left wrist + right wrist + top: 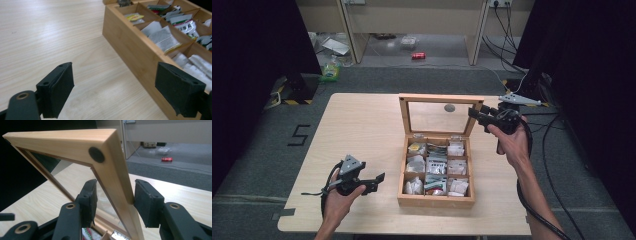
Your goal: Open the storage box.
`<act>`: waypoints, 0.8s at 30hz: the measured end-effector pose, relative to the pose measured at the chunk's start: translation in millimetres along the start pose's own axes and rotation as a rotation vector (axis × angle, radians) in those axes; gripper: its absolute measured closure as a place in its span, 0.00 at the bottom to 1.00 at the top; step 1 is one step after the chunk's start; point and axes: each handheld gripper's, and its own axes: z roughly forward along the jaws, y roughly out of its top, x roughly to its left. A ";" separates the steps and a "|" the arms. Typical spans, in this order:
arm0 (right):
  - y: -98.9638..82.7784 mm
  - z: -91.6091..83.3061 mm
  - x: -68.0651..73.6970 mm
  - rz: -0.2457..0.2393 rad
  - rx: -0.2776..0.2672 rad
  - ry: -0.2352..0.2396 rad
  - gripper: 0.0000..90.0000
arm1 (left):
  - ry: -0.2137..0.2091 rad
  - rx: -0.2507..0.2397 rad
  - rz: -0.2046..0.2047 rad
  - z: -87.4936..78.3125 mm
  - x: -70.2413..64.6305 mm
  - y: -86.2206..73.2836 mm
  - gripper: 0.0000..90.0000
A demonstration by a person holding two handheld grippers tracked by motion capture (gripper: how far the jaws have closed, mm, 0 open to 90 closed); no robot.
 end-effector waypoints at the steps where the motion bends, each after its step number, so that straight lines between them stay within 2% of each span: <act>1: 1.3 1.7 -1.1 0.001 -0.001 -0.003 0.61 | 0.004 0.003 -0.007 -0.4 2.2 -2.6 0.17; 7: 4.5 13.7 -15.6 0.053 -0.040 0.002 0.67 | 0.012 0.025 -0.008 -1.9 9.7 -13.5 0.17; 16: 10.9 32.0 -29.1 0.038 -0.046 -0.014 0.70 | 0.011 0.037 -0.018 -0.8 14.9 -21.1 0.17; 24: 15.1 49.1 -41.4 0.052 -0.043 -0.025 0.72 | 0.007 0.047 -0.018 1.1 16.5 -24.6 0.17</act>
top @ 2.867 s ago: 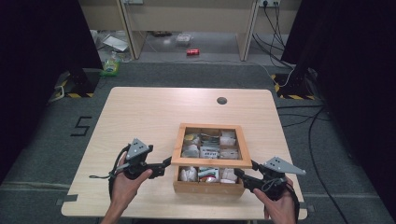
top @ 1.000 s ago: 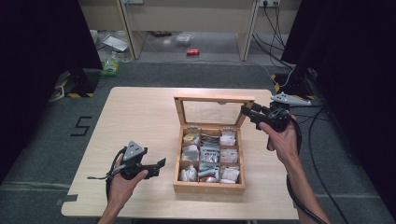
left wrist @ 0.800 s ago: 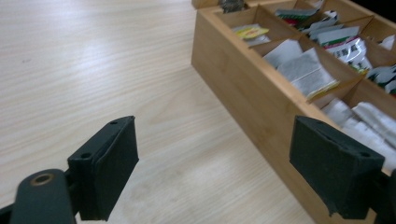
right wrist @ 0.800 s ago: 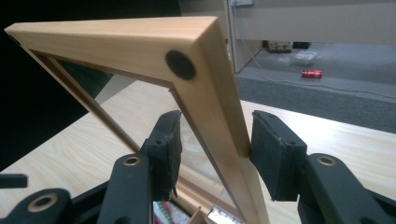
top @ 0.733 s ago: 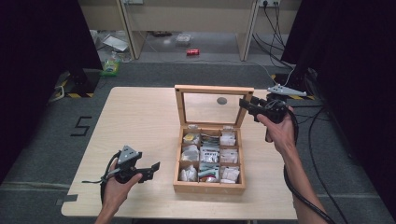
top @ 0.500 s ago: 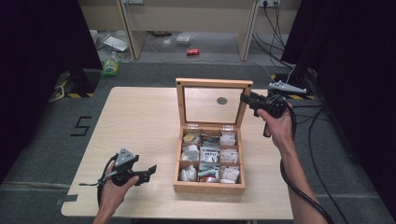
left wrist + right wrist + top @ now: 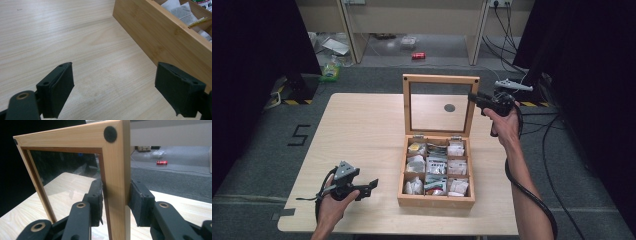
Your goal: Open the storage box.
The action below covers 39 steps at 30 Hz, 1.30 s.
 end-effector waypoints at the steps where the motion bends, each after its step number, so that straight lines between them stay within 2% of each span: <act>1: -0.3 1.3 -1.0 0.008 -0.003 0.001 0.72 | 0.000 0.002 -0.001 0.3 0.3 -0.4 0.17; 9: -2.9 8.8 -5.7 0.039 -0.027 -0.005 0.72 | -0.002 0.019 0.001 3.0 -0.2 -4.2 0.17; 17: -6.3 14.2 -10.4 0.076 -0.043 0.008 0.71 | -0.006 0.023 0.004 4.2 -2.2 -5.6 0.17; 25: -15.5 19.5 -13.5 0.090 -0.018 0.024 0.69 | -0.006 0.037 0.006 6.8 -1.9 -9.8 0.17; 33: -21.9 18.8 -15.1 0.133 -0.027 0.043 0.68 | 0.021 0.058 0.008 7.7 4.2 -17.5 0.17; 35: -22.1 16.3 -15.0 0.143 -0.039 0.032 0.63 | 0.030 0.067 0.011 7.9 6.6 -19.9 0.17; 39: -24.9 7.9 -11.1 0.113 -0.015 -0.004 0.59 | 0.059 0.096 0.023 10.5 11.5 -26.5 0.17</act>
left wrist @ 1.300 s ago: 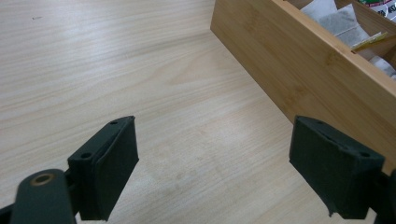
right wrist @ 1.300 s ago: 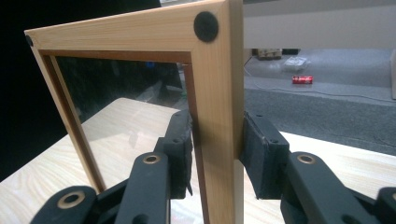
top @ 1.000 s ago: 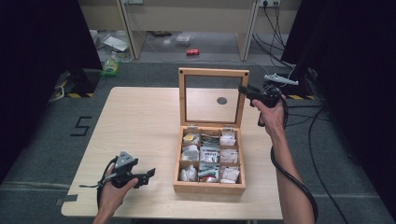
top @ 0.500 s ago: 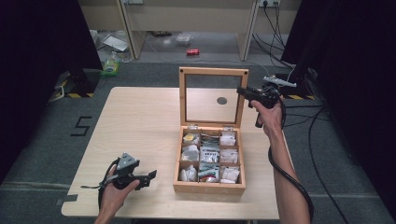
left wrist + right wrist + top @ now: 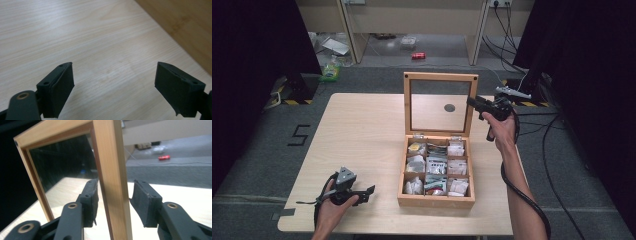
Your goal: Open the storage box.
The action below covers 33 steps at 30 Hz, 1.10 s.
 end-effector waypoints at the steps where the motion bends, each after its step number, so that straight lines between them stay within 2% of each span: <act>1: -1.6 -1.9 1.0 0.000 0.008 -0.005 0.58 | 0.005 0.009 0.003 1.1 1.2 -1.3 0.17; 4: -6.6 -7.8 3.5 -0.020 0.025 -0.020 0.57 | 0.022 0.029 0.010 3.6 3.9 -4.9 0.17; 11: -17.2 -24.2 9.5 -0.038 0.055 -0.036 0.56 | 0.053 0.035 0.033 4.0 6.2 -7.1 0.17; 18: -26.9 -40.7 18.2 -0.092 0.090 -0.033 0.57 | 0.039 0.014 0.049 3.2 8.0 -10.8 0.16; 20: -29.7 -44.8 21.0 -0.099 0.098 -0.025 0.57 | 0.036 0.001 0.050 2.9 8.1 -12.8 0.15; 33: -51.3 -61.0 39.3 -0.140 0.134 0.015 0.54 | 0.035 0.000 0.052 3.1 7.8 -13.0 0.14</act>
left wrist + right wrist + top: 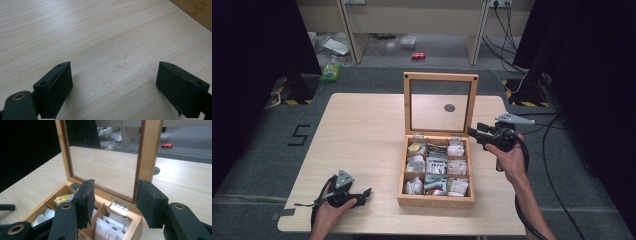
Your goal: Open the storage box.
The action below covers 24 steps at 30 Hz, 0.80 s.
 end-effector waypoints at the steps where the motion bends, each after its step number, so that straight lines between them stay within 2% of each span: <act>1: -1.8 -0.7 1.7 -0.002 0.005 0.001 0.54 | 0.000 0.000 0.001 0.0 0.0 0.0 0.14; 14: -25.4 -0.2 23.5 -0.047 0.051 0.043 0.46 | -0.014 0.012 0.017 1.2 -0.6 0.7 0.09; 20: -34.8 -0.7 29.6 -0.055 0.056 0.062 0.44 | -0.015 0.012 0.017 1.2 -0.5 0.7 0.09; 24: -40.4 -0.5 31.5 -0.068 0.075 0.059 0.43 | -0.018 0.015 0.019 1.7 -0.9 0.9 0.08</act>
